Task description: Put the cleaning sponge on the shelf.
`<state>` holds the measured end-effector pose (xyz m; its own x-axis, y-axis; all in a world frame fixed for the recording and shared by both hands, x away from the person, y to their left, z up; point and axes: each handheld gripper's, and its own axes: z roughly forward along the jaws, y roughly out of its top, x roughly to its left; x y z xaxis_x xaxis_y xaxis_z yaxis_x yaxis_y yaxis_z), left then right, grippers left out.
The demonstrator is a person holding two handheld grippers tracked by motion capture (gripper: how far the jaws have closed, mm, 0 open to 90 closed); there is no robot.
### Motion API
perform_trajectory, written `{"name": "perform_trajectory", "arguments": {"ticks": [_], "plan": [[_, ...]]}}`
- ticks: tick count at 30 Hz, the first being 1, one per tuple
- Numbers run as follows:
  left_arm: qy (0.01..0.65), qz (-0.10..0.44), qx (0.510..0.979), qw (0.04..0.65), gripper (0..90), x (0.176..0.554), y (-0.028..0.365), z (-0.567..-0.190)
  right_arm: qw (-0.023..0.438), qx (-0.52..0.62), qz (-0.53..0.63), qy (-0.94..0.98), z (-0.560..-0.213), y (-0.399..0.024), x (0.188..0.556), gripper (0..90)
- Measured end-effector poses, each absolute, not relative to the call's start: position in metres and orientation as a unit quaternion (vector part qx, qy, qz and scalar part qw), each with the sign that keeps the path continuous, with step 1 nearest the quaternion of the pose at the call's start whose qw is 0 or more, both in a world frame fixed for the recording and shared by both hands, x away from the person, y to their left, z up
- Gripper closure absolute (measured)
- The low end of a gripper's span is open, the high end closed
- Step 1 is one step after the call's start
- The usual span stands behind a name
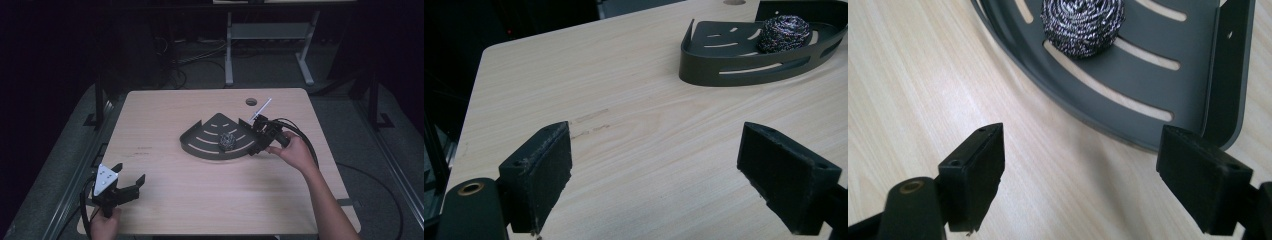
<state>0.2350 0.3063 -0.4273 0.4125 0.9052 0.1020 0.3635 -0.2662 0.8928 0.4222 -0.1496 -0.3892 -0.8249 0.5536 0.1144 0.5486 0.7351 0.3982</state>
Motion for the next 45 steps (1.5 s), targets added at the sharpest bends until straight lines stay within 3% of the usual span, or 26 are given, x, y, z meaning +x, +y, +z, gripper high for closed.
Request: {"name": "perform_trajectory", "arguments": {"ticks": [45], "plan": [[0.434, 0.323, 0.728, 0.42, 13.8, 0.235, 0.304, -0.427, 0.003, 0.335, 0.222, 0.916, -0.423, -0.215, 0.377, 19.1]]}}
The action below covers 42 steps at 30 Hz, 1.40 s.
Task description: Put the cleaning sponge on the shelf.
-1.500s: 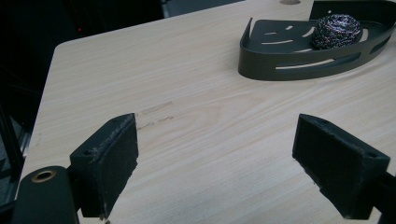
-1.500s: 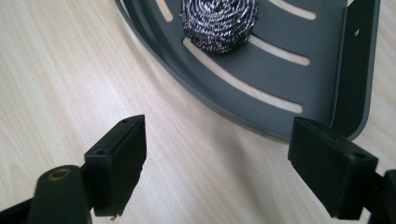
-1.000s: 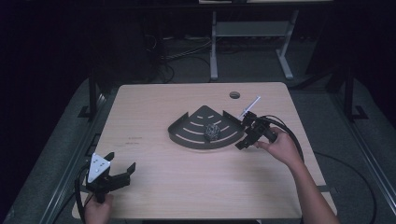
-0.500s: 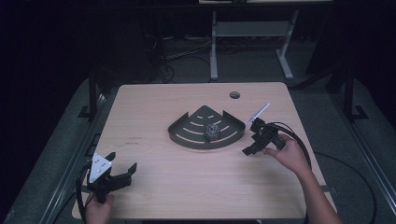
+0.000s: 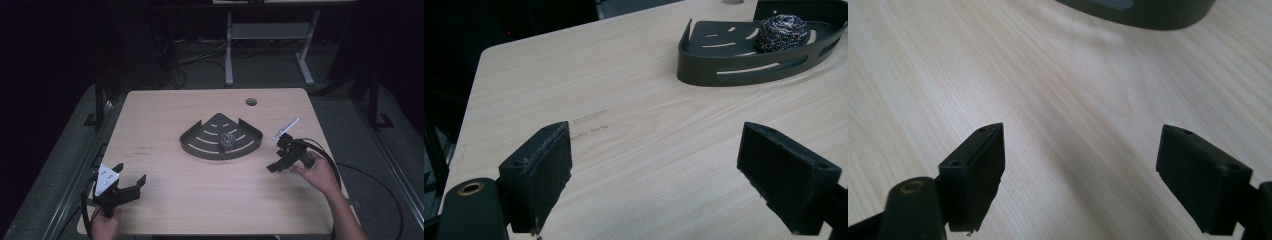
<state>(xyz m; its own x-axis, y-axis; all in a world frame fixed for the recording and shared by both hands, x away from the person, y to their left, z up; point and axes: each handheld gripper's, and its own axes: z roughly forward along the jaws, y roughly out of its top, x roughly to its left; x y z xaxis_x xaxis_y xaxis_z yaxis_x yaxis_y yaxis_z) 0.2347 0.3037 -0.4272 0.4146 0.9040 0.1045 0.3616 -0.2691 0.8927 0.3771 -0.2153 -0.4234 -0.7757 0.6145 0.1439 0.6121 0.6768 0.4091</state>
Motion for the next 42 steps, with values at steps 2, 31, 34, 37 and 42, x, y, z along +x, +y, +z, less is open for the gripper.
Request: {"name": "perform_trajectory", "arguments": {"ticks": [2, 31, 34, 37, 42], "plan": [[0.435, 0.322, 0.729, 0.42, 13.8, 0.235, 0.304, -0.427, 0.001, 0.336, 0.225, 0.915, -0.424, -0.217, 0.375, 19.0], [0.432, 0.323, 0.73, 0.419, 13.7, 0.234, 0.303, -0.427, 0.008, 0.341, 0.244, 0.908, -0.438, -0.239, 0.333, 19.3], [0.432, 0.323, 0.73, 0.419, 13.8, 0.234, 0.302, -0.427, 0.01, 0.34, 0.245, 0.908, -0.439, -0.24, 0.329, 19.4], [0.43, 0.323, 0.732, 0.419, 13.7, 0.234, 0.302, -0.427, 0.012, 0.339, 0.249, 0.907, -0.44, -0.241, 0.324, 19.6], [0.431, 0.322, 0.731, 0.419, 13.7, 0.235, 0.301, -0.427, 0.015, 0.34, 0.254, 0.906, -0.443, -0.243, 0.318, 19.6]]}}
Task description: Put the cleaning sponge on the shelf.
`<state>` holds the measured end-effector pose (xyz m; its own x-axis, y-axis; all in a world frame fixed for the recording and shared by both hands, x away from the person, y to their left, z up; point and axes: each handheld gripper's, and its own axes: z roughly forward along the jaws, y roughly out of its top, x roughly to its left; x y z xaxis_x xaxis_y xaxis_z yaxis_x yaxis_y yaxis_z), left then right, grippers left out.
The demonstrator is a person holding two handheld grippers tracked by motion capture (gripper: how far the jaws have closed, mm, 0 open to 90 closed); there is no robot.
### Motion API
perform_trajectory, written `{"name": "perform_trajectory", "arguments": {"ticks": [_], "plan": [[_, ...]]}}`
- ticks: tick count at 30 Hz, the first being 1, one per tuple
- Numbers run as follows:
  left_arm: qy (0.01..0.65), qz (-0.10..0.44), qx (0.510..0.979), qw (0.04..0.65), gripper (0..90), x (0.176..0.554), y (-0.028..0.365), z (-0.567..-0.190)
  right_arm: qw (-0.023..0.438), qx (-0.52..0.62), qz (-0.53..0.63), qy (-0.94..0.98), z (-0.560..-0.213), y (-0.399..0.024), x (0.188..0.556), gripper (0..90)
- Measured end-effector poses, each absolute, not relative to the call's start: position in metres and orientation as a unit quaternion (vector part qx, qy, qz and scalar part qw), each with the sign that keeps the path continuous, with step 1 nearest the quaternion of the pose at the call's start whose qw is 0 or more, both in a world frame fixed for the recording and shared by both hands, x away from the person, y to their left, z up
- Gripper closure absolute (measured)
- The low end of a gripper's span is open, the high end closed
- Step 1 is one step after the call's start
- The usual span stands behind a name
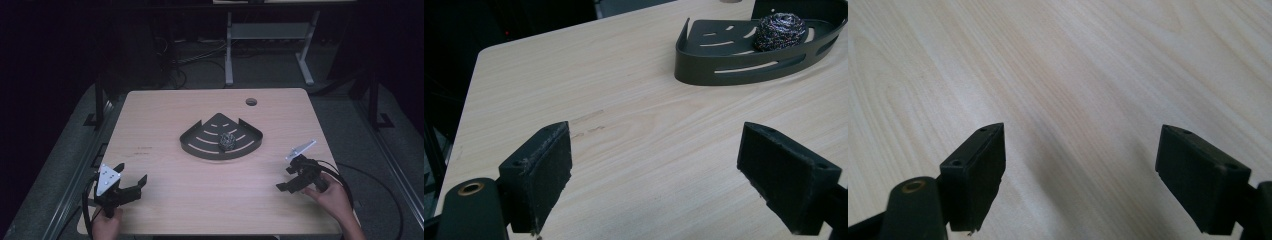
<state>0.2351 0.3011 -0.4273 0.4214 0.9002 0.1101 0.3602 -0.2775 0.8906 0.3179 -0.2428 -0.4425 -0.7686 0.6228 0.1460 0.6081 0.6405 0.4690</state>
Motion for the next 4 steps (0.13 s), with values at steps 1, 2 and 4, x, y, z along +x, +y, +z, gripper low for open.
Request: {"name": "perform_trajectory", "arguments": {"ticks": [1, 2, 4], "plan": [[0.43, 0.322, 0.732, 0.418, 13.7, 0.2353, 0.3009, -0.4271, 0.014, 0.341, 0.256, 0.904, -0.4428, -0.2429, 0.3162, 19.4], [0.43, 0.323, 0.731, 0.419, 13.7, 0.2353, 0.3006, -0.4271, 0.016, 0.342, 0.259, 0.903, -0.4431, -0.2425, 0.3134, 19.1], [0.429, 0.322, 0.732, 0.419, 13.8, 0.2356, 0.3005, -0.4273, 0.018, 0.342, 0.263, 0.902, -0.444, -0.2412, 0.3084, 18.5]]}}
